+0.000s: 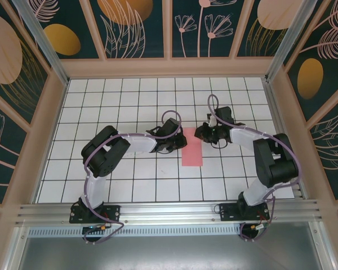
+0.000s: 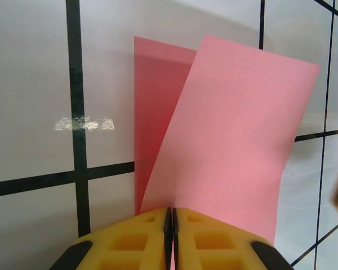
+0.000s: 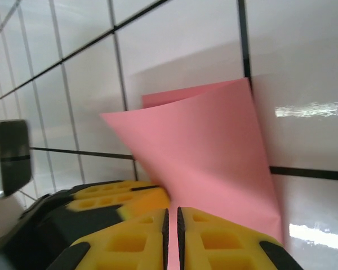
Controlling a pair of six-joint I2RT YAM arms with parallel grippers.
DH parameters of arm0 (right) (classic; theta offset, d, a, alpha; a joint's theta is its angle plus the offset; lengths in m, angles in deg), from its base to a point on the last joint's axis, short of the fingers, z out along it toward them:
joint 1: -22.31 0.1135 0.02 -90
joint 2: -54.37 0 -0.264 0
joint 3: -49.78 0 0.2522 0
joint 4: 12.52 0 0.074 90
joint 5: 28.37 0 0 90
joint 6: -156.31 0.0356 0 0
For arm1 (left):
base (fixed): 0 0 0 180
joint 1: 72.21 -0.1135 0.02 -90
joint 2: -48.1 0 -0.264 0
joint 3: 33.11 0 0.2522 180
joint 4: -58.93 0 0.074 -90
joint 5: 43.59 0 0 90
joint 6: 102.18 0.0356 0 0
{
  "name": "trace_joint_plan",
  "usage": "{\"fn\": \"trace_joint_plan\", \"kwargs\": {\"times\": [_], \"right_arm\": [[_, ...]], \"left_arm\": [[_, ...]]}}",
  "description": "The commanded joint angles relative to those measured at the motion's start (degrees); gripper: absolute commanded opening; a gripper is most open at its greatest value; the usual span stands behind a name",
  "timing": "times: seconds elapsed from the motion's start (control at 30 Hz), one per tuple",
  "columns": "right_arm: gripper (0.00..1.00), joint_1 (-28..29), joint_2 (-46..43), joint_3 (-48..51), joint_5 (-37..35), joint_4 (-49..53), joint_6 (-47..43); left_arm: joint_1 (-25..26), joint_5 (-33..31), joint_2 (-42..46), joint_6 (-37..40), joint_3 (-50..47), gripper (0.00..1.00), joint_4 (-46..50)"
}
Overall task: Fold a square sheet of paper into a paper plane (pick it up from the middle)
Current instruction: Fold the square sheet of paper in half at the center of the table.
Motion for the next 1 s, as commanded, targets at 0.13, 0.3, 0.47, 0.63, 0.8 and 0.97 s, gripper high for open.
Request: {"fn": "trace_joint_plan", "kwargs": {"times": [0.13, 0.3, 0.47, 0.63, 0.8, 0.97], "right_arm": [[0.15, -1.3, 5.8, 1.3, -5.9, -5.5, -2.8], [0.15, -1.7, 9.9, 2.3, -4.7, -6.7, -1.8], [0.15, -1.7, 4.1, -1.1, -2.4, -5.6, -1.0], [0.16, -1.7, 4.1, -5.5, -1.7, -4.6, -1.6], [0.15, -1.8, 9.4, -7.4, -3.2, -3.9, -1.8], [0.15, -2.1, 12.2, -7.2, -5.2, -4.0, -1.7]], "left_arm": [[0.0, -2.8, -5.4, 0.8, -4.2, 0.13, 13.3], [0.0, -2.6, -5.4, 0.9, -4.4, 0.13, 13.1], [-0.1, -2.8, -5.2, 0.8, -4.7, 0.13, 13.2], [0.0, -2.8, -5.4, 0.8, -4.5, 0.13, 13.3], [0.0, -3.0, -5.1, 0.9, -4.6, 0.13, 13.4], [0.0, -3.1, -4.9, 1.0, -4.7, 0.13, 13.4]]}}
